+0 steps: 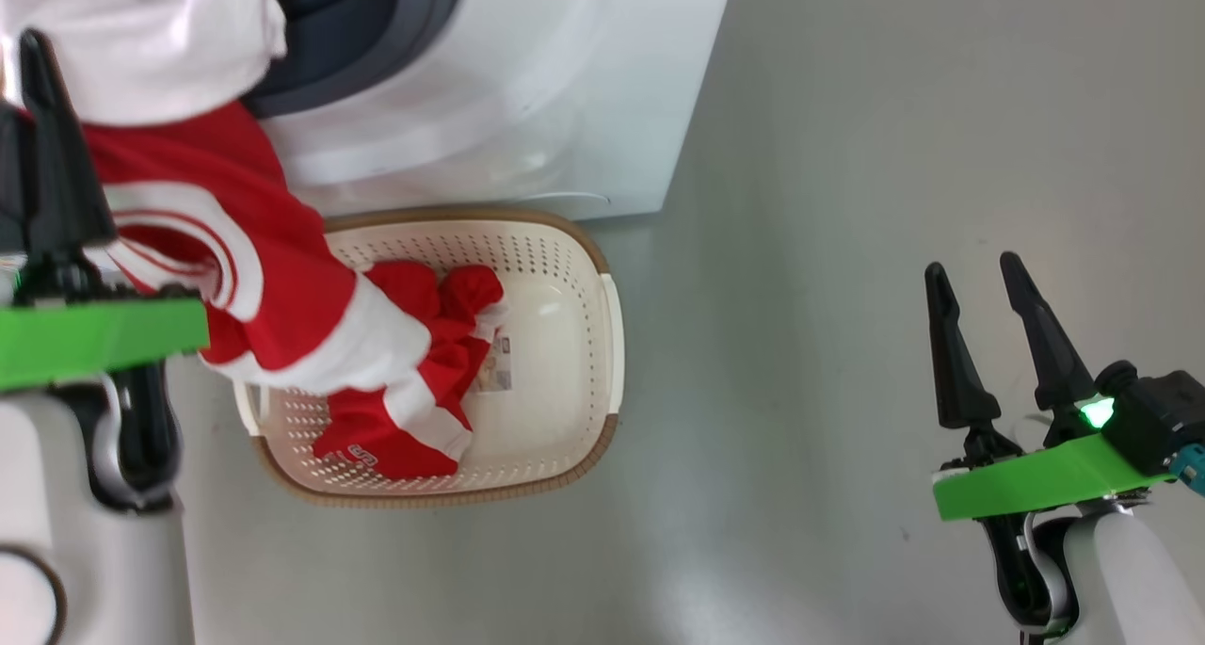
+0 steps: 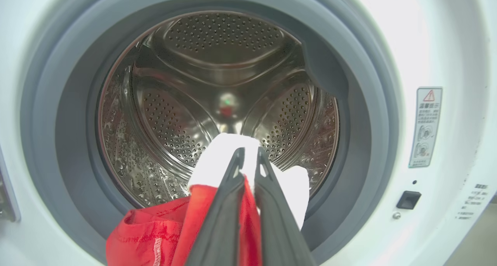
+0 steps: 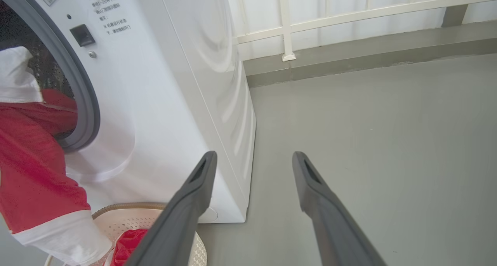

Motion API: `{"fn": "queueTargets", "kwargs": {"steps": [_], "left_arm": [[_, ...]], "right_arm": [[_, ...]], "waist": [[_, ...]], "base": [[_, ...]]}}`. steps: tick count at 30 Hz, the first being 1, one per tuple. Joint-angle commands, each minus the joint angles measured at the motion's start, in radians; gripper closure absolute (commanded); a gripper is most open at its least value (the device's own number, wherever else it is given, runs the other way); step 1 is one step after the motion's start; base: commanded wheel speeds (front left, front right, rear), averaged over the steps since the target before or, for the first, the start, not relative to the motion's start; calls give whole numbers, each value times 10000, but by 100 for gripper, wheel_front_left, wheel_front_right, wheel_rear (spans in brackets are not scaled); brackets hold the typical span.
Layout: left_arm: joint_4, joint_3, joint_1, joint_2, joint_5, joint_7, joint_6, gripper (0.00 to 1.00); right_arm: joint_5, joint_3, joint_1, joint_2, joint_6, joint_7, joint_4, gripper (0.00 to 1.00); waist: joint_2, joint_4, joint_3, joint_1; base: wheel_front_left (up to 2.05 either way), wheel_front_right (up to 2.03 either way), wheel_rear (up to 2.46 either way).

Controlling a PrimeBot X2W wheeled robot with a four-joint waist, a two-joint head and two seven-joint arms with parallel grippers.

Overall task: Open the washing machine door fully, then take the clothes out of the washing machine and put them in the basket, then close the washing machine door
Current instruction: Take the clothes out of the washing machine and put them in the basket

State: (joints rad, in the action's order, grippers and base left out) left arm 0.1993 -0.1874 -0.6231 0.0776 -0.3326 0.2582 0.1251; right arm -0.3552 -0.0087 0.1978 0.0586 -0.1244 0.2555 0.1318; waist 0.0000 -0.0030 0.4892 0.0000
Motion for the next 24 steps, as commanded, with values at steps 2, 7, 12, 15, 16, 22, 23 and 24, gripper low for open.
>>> {"fn": "queueTargets", "kwargs": {"steps": [2, 7, 12, 15, 16, 22, 23, 24], "left_arm": [[-685, -237, 534, 235, -109, 36, 55, 100], [-1782, -167, 1357, 25, -223, 36, 55, 100], [-2907, -101, 1973, -131, -219, 36, 55, 100], [-3601, -177, 2239, -217, -292, 36, 56, 100], [-3805, -191, 2311, -236, -330, 36, 56, 100], [-4040, 412, 2742, -269, -398, 36, 56, 100], [-3902, 536, 2756, -270, -381, 36, 56, 100], [-3713, 640, 2764, -270, -429, 36, 56, 100]], "right_arm": [[-10, 196, -299, 63, -63, 63, -168, 0], [-22, 188, -450, 47, -63, 63, -163, 0], [-36, 153, -532, 52, -63, 63, -140, 0], [-44, 151, -579, 62, -63, 63, -147, 0], [-50, 144, -590, 62, -63, 63, -153, 0], [-66, 181, -568, 64, -63, 63, -155, 0], [-64, 198, -545, 65, -63, 63, -153, 0], [-66, 215, -518, 67, -63, 63, -155, 0]], "waist": [[0, 180, -291, 0], [0, 277, -474, 0], [0, 351, -605, 0], [0, 381, -650, 0], [0, 388, -656, 0], [0, 436, -549, 0], [0, 430, -517, 0], [0, 422, -480, 0]], "base": [[0, 0, 0], [0, 0, 0], [0, 0, 0], [0, 0, 0], [0, 0, 0], [0, 0, 0], [0, 0, 0], [0, 0, 0]]}}
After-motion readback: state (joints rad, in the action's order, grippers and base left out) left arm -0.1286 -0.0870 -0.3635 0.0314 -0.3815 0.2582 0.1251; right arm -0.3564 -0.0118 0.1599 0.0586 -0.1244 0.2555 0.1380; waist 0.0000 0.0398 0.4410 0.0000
